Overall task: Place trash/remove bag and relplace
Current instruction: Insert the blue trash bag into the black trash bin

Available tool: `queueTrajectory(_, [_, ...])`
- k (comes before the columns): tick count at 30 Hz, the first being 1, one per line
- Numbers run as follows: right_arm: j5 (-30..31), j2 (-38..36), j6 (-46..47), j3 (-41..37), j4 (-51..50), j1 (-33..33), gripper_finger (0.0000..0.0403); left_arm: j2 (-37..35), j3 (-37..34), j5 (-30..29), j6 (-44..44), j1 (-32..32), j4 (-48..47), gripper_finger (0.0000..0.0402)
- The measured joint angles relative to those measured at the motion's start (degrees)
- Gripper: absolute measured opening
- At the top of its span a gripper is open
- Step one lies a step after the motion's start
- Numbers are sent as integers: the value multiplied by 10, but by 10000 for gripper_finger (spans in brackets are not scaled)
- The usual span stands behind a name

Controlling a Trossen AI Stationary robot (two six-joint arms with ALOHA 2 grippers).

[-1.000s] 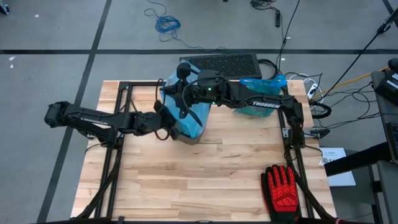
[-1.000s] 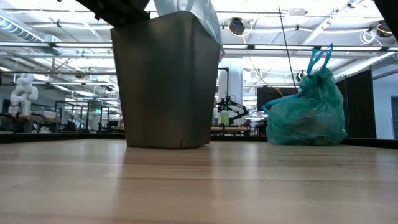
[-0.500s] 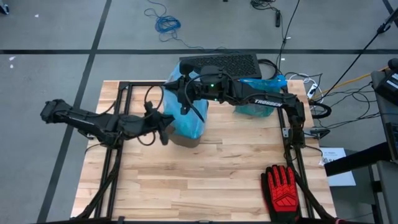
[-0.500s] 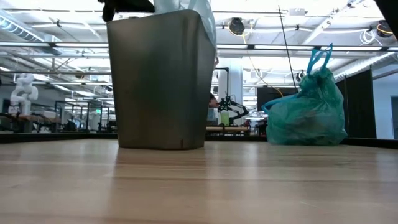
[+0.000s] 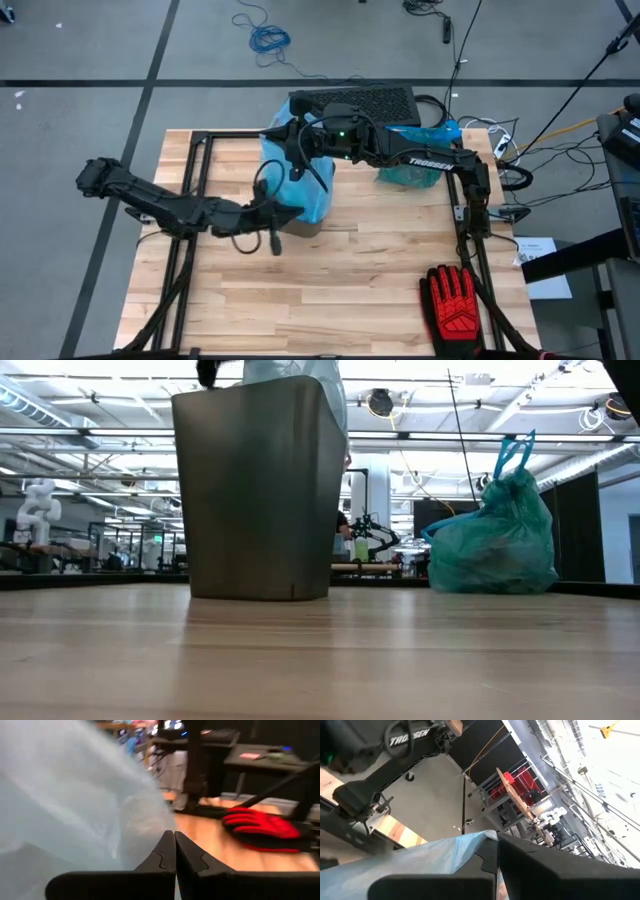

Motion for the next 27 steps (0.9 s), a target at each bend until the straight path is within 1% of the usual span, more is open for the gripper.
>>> queueTrajectory(4, [-1, 0, 0, 0, 2, 1, 0, 31, 0, -6, -36, 36, -9, 0])
queueTrajectory(9, [-1, 0, 10, 0, -1, 4, 0, 40, 1, -44, -86, 60, -49, 0])
queueTrajectory(12, [-1, 0, 17, 0, -7, 11, 0, 41, 1, -64, -95, 62, -75, 0])
queueTrajectory(18, [0, 0, 51, 0, -47, 19, 0, 41, 1, -94, -111, 62, -92, 0])
queueTrajectory(27, [1, 0, 103, 0, -106, 22, 0, 25, -1, -95, -108, 54, -103, 0])
